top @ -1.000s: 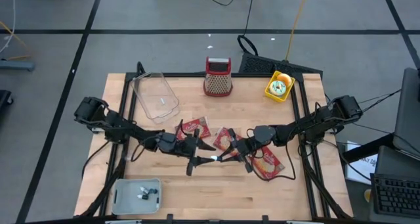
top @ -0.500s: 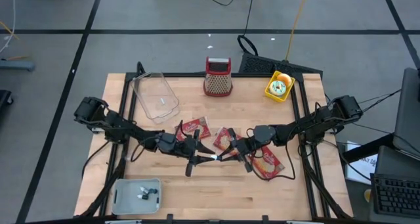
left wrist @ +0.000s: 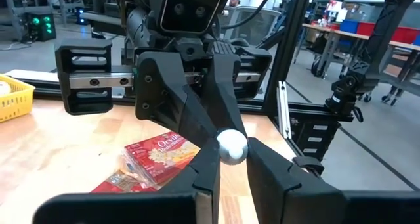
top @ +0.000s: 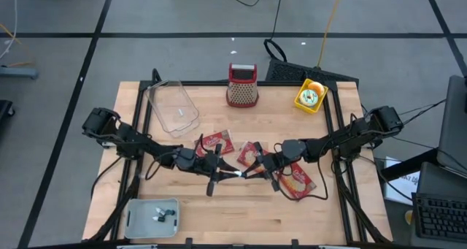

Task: Pick & Place Food Item
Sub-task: Put the blue food coloring bottle into the gray bin

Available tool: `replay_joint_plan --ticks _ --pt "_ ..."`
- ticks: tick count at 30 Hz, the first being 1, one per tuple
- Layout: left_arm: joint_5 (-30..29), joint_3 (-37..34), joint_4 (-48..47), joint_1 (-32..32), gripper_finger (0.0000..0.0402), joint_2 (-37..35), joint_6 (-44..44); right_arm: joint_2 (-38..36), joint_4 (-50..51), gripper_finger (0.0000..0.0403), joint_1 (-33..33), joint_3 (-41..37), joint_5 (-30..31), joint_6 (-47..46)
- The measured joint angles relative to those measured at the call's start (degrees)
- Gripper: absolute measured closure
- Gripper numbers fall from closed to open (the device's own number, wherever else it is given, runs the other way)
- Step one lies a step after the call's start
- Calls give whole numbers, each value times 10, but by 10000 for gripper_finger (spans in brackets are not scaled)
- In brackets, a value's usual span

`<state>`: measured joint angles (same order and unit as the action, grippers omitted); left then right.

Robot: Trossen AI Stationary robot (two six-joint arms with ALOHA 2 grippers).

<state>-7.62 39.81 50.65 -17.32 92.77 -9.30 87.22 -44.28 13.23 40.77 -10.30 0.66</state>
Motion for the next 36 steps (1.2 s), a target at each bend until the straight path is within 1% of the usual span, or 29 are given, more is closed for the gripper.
replay_joint_plan --ticks 3,6,10,15,19,23,30,33,36 --pt "-1 0 -10 0 349 -8 -2 0 8 322 0 1 2 -20" --pt "0 0 -40 -1 355 -38 -14 0 9 305 0 2 2 -50" --pt "-20 0 -130 -14 355 -104 -32 1 21 288 0 2 -6 -61" --pt "-69 0 -242 -59 356 -186 -49 0 29 278 -1 1 -4 -60" --pt "-141 0 -316 -114 354 -235 -77 0 26 278 -1 1 -4 -60" --pt "-224 0 -373 -185 353 -268 -110 0 25 278 -1 1 -4 -60" --pt "-326 0 -390 -316 358 -280 -188 0 26 281 -2 1 -3 -60" --pt "-370 0 -421 -371 357 -276 -253 0 26 281 -2 1 -3 -60" --pt "-405 0 -473 -420 357 -263 -349 0 26 280 -2 1 -3 -60"
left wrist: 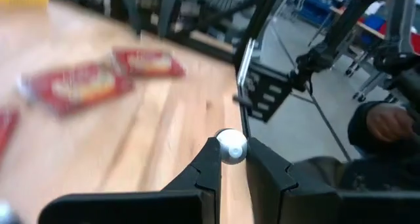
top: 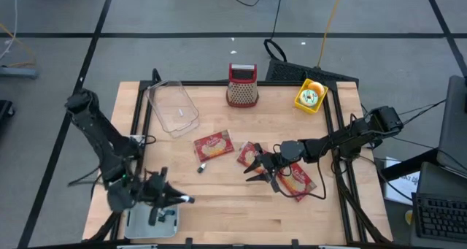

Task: Pick & Place Food Item
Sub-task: Put the blue food coloring bottle into the gray bin

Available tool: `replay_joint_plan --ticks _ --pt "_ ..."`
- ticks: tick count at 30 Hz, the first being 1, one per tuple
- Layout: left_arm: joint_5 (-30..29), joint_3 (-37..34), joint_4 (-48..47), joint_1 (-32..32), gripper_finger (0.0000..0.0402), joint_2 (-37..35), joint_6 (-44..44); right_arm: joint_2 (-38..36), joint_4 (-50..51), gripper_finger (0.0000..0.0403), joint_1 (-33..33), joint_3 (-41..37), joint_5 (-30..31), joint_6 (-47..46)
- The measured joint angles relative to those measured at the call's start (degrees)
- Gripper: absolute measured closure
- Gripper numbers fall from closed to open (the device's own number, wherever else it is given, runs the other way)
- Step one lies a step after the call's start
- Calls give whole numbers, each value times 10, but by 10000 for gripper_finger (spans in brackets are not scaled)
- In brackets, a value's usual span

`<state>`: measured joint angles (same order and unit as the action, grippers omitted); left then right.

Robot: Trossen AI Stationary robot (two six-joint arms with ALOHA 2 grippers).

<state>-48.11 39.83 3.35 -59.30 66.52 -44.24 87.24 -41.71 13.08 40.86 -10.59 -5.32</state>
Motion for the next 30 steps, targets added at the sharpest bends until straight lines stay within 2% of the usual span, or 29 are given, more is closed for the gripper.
replay_joint_plan --ticks 4,8,17,21,24,28,30 --pt "-48 0 -42 -56 356 27 -154 0 0 282 0 0 0 0" --pt "-73 0 -40 -100 357 62 -262 0 0 284 0 0 0 0" --pt "-68 0 -79 -167 358 107 -539 0 3 281 0 0 0 17" --pt "-14 0 -149 -167 358 119 -657 0 4 284 0 0 0 28" --pt "53 0 -196 -161 358 126 -735 0 4 284 0 0 0 30" --pt "142 0 -237 -156 355 128 -805 0 4 285 0 0 0 30" --pt "160 0 -252 -156 353 128 -825 0 4 286 0 0 0 30"
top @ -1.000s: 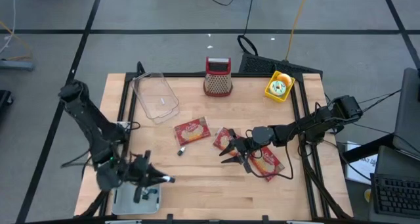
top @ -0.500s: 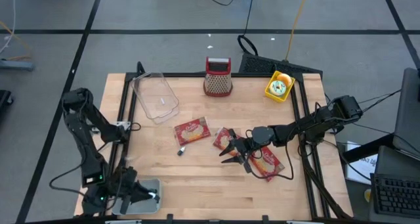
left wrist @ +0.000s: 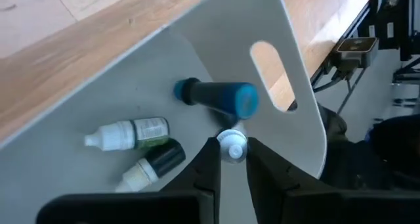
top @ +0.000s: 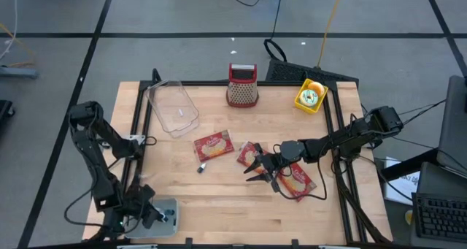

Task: Pick & Place Food Item
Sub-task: Put the blue food coloring bottle into the gray bin, then put the black food coloring bottle into the gray bin

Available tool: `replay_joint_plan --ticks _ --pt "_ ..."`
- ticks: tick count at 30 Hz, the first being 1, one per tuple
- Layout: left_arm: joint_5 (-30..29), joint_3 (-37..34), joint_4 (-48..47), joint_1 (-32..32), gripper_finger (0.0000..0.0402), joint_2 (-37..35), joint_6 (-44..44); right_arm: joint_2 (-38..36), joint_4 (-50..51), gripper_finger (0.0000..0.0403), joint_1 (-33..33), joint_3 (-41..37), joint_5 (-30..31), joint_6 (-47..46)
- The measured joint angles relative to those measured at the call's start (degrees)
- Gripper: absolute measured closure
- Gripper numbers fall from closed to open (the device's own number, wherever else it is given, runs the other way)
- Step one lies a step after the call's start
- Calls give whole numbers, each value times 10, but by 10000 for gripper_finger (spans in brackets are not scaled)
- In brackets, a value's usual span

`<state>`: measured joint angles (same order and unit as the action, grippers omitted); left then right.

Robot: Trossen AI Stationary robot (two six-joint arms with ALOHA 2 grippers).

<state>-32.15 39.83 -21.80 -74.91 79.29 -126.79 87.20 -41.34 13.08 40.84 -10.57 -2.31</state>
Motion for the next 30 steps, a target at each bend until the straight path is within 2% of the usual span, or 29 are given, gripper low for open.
replay_joint_plan --ticks 18,24,30 --pt "-18 0 9 0 258 0 12 0 0 285 0 0 0 0" --pt "-107 0 49 0 250 -26 88 0 0 284 0 0 0 0" --pt "-245 0 100 19 250 -77 271 0 0 282 0 0 0 0"
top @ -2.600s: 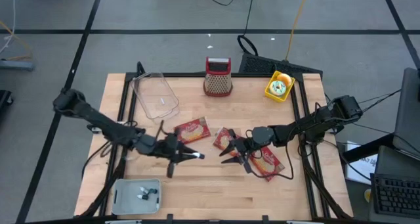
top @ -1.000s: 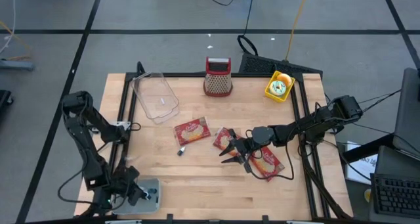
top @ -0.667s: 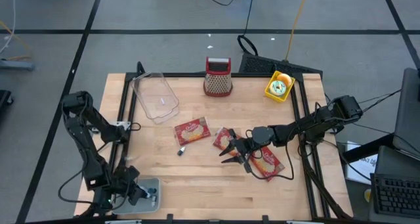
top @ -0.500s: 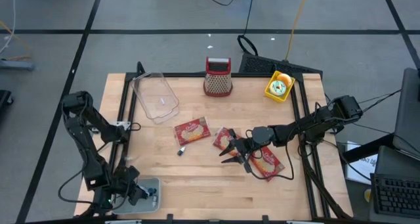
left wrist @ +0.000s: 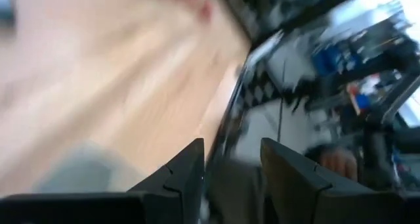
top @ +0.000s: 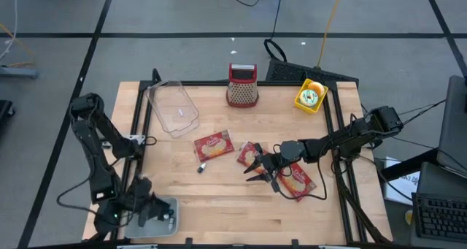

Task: Pick & Place Food Item
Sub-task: Put the black food coloring bottle into the gray bin

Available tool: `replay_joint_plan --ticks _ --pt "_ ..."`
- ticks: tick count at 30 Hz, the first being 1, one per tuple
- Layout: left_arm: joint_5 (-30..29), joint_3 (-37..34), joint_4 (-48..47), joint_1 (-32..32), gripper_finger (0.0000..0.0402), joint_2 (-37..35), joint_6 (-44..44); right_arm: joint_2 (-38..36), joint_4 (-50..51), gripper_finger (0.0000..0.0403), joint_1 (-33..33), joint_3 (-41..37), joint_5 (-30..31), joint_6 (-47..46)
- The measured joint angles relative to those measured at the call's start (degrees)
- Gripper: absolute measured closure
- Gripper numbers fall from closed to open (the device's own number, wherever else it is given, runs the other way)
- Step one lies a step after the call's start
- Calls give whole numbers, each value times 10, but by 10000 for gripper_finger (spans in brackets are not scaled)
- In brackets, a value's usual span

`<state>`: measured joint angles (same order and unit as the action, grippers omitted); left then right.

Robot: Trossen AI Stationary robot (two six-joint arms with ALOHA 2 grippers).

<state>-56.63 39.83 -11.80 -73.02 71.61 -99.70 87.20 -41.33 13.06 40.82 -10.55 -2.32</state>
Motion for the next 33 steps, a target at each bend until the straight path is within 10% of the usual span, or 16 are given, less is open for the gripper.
replay_joint_plan --ticks 7,16,33 --pt "-130 0 80 80 249 -27 328 0 -2 286 0 0 0 0" --pt "42 0 101 251 249 -26 478 0 -2 287 0 0 0 0" --pt "332 -1 -108 459 236 109 265 0 2 286 0 0 0 0"
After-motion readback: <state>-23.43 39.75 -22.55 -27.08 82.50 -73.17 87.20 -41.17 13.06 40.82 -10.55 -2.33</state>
